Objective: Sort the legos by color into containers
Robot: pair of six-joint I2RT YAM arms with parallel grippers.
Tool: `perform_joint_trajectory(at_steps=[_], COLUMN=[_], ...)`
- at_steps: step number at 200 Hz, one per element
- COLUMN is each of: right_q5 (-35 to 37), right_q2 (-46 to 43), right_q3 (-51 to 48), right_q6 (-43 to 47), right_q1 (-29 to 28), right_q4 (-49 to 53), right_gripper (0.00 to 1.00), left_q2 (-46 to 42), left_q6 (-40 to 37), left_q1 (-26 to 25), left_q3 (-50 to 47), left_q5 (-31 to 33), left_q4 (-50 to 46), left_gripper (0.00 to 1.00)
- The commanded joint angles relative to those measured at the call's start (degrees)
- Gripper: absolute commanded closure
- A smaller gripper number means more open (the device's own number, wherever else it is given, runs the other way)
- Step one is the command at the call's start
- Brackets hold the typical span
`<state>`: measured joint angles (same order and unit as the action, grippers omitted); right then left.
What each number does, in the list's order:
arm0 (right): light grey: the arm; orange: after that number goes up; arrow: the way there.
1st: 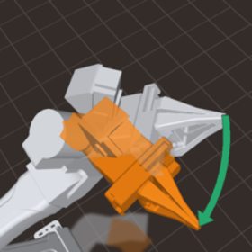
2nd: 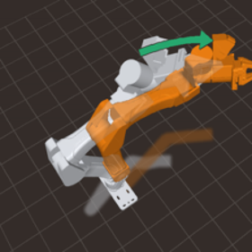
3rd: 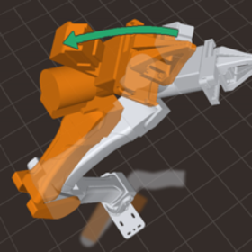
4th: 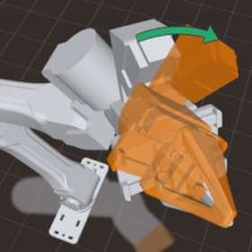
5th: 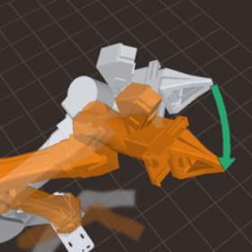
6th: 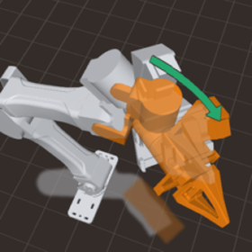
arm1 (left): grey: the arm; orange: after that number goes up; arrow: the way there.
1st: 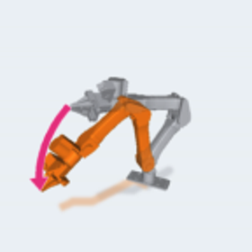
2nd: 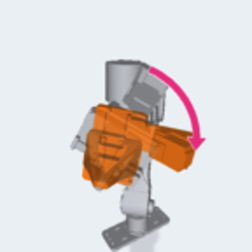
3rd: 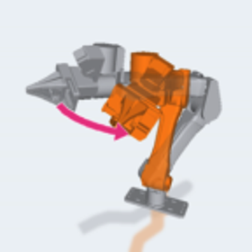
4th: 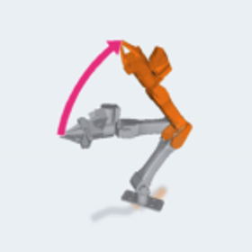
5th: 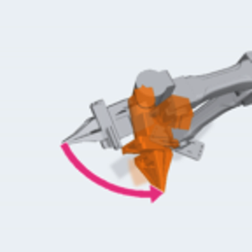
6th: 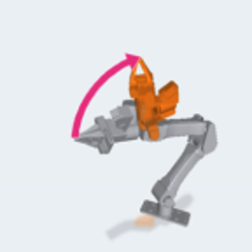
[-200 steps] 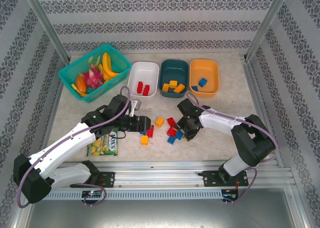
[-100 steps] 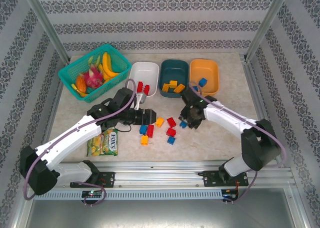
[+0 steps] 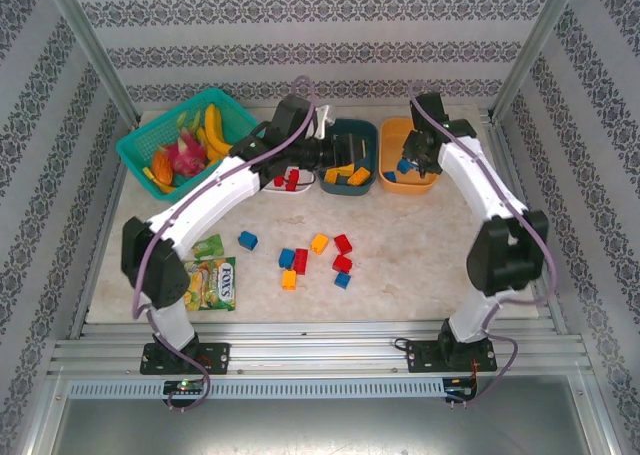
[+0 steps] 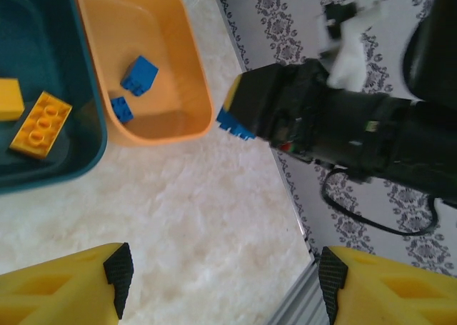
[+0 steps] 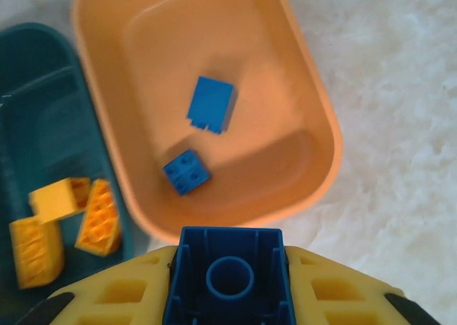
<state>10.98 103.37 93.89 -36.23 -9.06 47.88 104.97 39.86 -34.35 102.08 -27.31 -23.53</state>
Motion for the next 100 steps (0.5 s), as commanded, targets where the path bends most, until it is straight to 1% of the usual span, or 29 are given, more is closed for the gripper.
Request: perform_joint_trajectory(at_steps=[1,31,52,77,86,100], right_q5=[3.9,6.2,5.7,4.6,4.3,3.7], right_q2=[7.1,17.7,21.6,25.6,26.3,27.0], right_q3=[6.0,12.8,14.5,17.6,18.3,19.3], right_q6=[5.5,6.2,5.9,6.1,6.2,6.2], right_q1=[1.3,1.9,2.9,3.3,3.3,3.3], right_q4=[3.9,7.6,7.5,8.7,8.8,8.9], right_gripper=[0.75,0.75,0.75,0.74,0.72,0.63], left_q2=[5.2,11.4,13.8,14.1,13.7,12.7], left_q6=[0.2,1.8,1.7,1.0,0.5,-0.2], left_q1=[0.8,1.2,1.2,1.2,1.2,1.2], left_q3=[7.2,14.0,17.3,18.0,17.8,16.9], left_q5=[-2.7,-3.2,-3.2,-2.9,-2.7,-2.2], left_q4=[0.7,0.6,-0.5,-1.9,-2.5,-3.5], left_gripper=[0.28,0.28,0.28,0.28,0.27,0.27])
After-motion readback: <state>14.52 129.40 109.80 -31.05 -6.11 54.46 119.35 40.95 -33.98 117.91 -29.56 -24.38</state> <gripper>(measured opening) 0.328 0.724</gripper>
